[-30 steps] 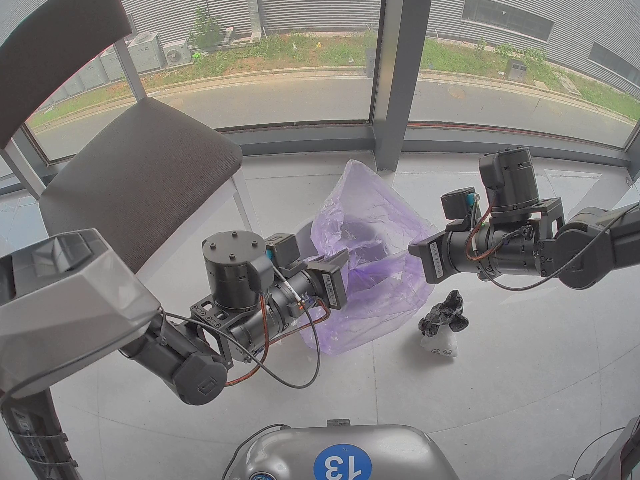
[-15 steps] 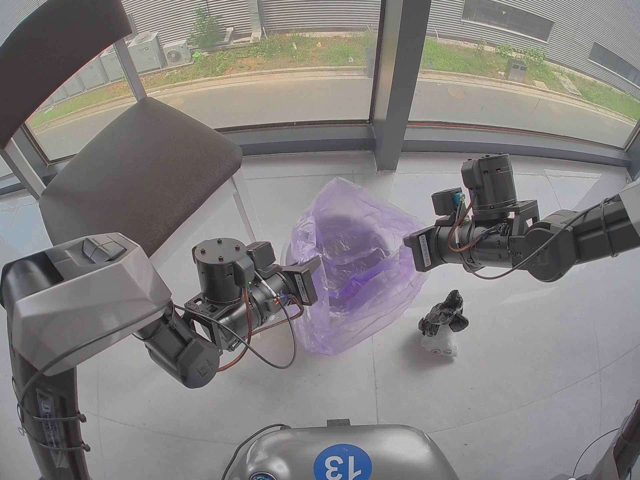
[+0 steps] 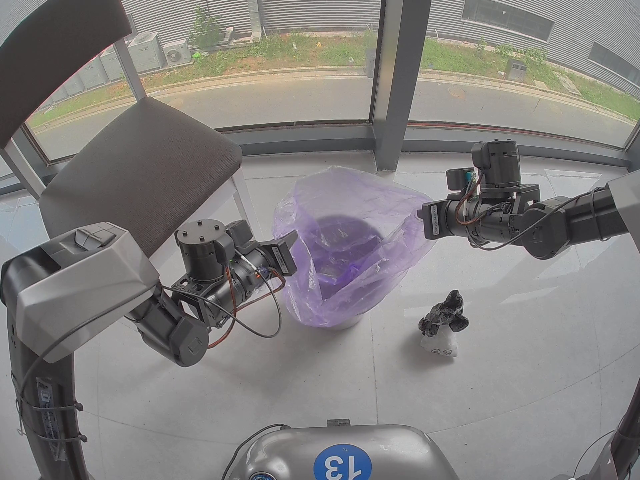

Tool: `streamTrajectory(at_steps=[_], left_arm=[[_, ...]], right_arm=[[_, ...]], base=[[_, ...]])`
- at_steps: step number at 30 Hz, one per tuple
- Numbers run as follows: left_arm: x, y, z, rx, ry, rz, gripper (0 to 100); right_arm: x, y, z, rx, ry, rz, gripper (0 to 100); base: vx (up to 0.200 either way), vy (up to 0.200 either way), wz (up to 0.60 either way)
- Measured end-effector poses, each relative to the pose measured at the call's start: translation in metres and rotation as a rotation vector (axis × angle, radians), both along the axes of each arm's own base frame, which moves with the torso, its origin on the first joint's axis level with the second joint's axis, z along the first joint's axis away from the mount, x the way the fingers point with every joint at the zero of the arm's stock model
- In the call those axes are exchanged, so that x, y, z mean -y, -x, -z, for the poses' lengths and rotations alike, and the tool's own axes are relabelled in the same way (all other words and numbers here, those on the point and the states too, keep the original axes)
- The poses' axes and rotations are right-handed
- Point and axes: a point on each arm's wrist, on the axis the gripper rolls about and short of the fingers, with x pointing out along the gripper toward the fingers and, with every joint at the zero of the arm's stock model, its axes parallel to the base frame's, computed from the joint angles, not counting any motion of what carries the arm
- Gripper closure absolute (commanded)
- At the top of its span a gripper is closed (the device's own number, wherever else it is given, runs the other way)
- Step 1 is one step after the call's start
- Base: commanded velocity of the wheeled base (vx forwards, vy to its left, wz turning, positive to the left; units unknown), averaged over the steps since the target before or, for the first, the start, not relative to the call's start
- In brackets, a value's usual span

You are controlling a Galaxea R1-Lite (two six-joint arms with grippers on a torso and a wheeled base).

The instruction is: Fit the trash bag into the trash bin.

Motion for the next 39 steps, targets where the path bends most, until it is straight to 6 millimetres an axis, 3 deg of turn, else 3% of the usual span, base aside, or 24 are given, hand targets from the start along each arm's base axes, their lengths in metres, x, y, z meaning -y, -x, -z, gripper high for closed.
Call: streamTrajectory(at_steps=[6, 13, 29, 39], left_arm=[[-0.006, -0.004, -0.004, 0.015, 0.009, -0.016, 100], [-0.009, -0.001, -0.009, 0.014, 0.006, -0.017, 100], [-0.021, 0.031, -0.011, -0.13, -0.144, 0.096, 100], [-0.021, 0.036, -0.011, -0.132, -0.157, 0.107, 100]], right_arm=[[-0.002, -0.003, -0.002, 0.003, -0.048, 0.015, 100], [-0.004, 0.002, 0.013, -0.107, -0.002, 0.022, 100], [-0.004, 0.061, 0.031, -0.337, 0.122, -0.023, 100], [-0.01, 0.067, 0.043, -0.371, 0.157, -0.031, 100]], base=[[0.0, 0.0, 0.0], [0.0, 0.0, 0.0], [0.0, 0.0, 0.0], [0.0, 0.0, 0.0]])
